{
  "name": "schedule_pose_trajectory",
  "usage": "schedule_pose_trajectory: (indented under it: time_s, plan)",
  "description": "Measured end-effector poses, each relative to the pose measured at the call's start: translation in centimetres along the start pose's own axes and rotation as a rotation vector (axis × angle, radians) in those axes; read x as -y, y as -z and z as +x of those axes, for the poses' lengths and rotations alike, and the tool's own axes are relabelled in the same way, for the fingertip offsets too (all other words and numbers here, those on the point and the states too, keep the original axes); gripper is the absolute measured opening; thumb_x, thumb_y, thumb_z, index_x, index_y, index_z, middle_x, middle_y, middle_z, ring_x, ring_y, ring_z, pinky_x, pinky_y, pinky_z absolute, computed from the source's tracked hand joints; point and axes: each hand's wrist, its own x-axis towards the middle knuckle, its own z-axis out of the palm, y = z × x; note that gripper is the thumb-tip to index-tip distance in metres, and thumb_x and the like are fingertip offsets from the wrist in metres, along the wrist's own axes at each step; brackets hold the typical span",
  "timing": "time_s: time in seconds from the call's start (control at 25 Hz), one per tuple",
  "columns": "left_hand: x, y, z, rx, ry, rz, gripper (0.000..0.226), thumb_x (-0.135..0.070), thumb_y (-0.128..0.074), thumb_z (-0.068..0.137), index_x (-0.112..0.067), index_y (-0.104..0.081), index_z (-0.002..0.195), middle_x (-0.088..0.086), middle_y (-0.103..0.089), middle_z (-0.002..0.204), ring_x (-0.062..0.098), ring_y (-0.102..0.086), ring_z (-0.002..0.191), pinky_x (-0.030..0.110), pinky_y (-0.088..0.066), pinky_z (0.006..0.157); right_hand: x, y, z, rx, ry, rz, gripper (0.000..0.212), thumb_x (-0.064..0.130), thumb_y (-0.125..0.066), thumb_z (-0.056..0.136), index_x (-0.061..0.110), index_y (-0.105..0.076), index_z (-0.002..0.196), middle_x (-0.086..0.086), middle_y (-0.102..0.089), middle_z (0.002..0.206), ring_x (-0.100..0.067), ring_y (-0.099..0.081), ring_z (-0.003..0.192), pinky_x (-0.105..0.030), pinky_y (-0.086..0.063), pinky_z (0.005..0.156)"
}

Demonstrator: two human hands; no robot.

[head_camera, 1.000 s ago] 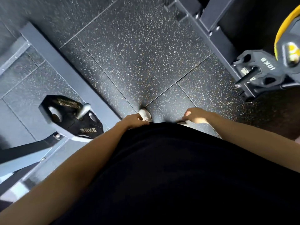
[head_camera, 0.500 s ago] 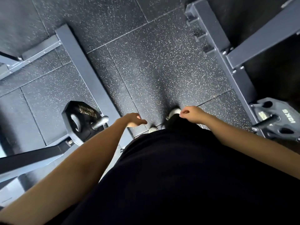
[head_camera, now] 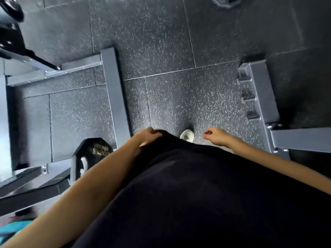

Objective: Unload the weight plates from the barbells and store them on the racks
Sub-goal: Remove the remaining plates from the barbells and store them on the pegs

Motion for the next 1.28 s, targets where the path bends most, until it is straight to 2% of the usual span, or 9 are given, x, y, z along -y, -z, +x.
schedule_pose_trajectory:
  time_s: [0.12,0.32,0.56,0.72,0.8,0.92,1.04,1.16,1.28]
  plan:
    - [-3.7,4.1,2.7,-0.097,-0.034,-0.091,0.055,-0.052,-0.06,0.085,-0.021,-0.052,0.13,0.01,-0.057,0.131,0.027,-0.054,0.117,0.032,-0.041,0.099,1.6,4.8,3.1,0.016,0.001,-0.026,0.031,0.03,-0.057,0.095,0.01,-0.059,0.118,-0.009,-0.061,0.122,-0.024,-0.057,0.102,-0.034,-0.045,0.087]
    - [-10.1,10.8,10.0,0.009,-0.027,-0.007,0.056,-0.053,-0.057,0.087,-0.022,-0.05,0.133,0.01,-0.055,0.134,0.028,-0.052,0.119,0.033,-0.039,0.1,4.0,12.3,9.4,0.026,-0.055,0.043,0.045,0.032,-0.056,0.095,0.011,-0.048,0.134,-0.01,-0.052,0.135,-0.026,-0.055,0.116,-0.04,-0.046,0.099]
    - [-20.0,24.9,21.5,0.096,-0.106,0.152,0.05,-0.05,-0.054,0.09,-0.016,-0.055,0.126,0.009,-0.057,0.13,0.027,-0.053,0.116,0.034,-0.039,0.096,8.4,23.9,17.8,-0.032,-0.124,0.103,0.036,0.027,-0.058,0.095,0.005,-0.059,0.122,-0.013,-0.061,0.127,-0.028,-0.058,0.113,-0.034,-0.044,0.095]
    - [-27.1,34.2,27.7,0.147,-0.159,0.288,0.05,-0.045,-0.056,0.092,-0.008,-0.055,0.125,0.015,-0.062,0.117,0.028,-0.058,0.103,0.031,-0.043,0.089,11.6,32.3,22.0,-0.188,-0.17,0.322,0.031,0.026,-0.06,0.093,0.006,-0.063,0.117,-0.012,-0.065,0.119,-0.027,-0.06,0.109,-0.034,-0.045,0.095]
    - [-31.1,37.7,30.0,0.189,-0.18,0.392,0.051,-0.045,-0.054,0.093,-0.006,-0.053,0.126,0.017,-0.062,0.12,0.027,-0.058,0.104,0.033,-0.043,0.093,12.5,35.7,24.0,-0.264,-0.197,0.461,0.027,0.026,-0.062,0.091,0.009,-0.066,0.111,-0.01,-0.067,0.114,-0.026,-0.062,0.105,-0.035,-0.047,0.094]
    - [-38.5,41.3,33.8,0.28,-0.219,0.484,0.05,-0.045,-0.052,0.095,-0.004,-0.053,0.123,0.017,-0.06,0.119,0.028,-0.057,0.108,0.035,-0.042,0.097,12.7,40.5,27.1,-0.287,-0.251,0.547,0.019,0.027,-0.063,0.088,0.016,-0.068,0.102,-0.007,-0.069,0.11,-0.022,-0.063,0.099,-0.033,-0.049,0.09]
    - [-46.1,43.2,38.4,0.331,-0.238,0.609,0.041,-0.044,-0.053,0.094,-0.007,-0.056,0.11,0.014,-0.058,0.11,0.026,-0.057,0.102,0.03,-0.04,0.087,11.5,45.6,31.0,-0.262,-0.3,0.597,0.022,0.024,-0.063,0.088,0.011,-0.067,0.106,-0.01,-0.068,0.113,-0.026,-0.062,0.104,-0.033,-0.047,0.092]
    - [-55.2,44.8,42.1,0.318,-0.259,0.713,0.05,-0.047,-0.055,0.092,-0.009,-0.054,0.125,0.013,-0.063,0.119,0.03,-0.059,0.109,0.034,-0.043,0.092,9.2,52.3,34.8,-0.21,-0.304,0.541,0.033,0.03,-0.06,0.091,0.009,-0.064,0.116,-0.013,-0.063,0.125,-0.029,-0.058,0.114,-0.033,-0.043,0.095]
    - [-66.2,46.8,44.0,0.318,-0.306,0.786,0.047,-0.044,-0.052,0.094,-0.01,-0.052,0.127,0.011,-0.06,0.124,0.027,-0.057,0.112,0.03,-0.041,0.089,7.4,60.9,36.5,-0.227,-0.318,0.565,0.035,0.031,-0.058,0.093,0.007,-0.063,0.118,-0.015,-0.063,0.126,-0.03,-0.057,0.116,-0.032,-0.042,0.094]
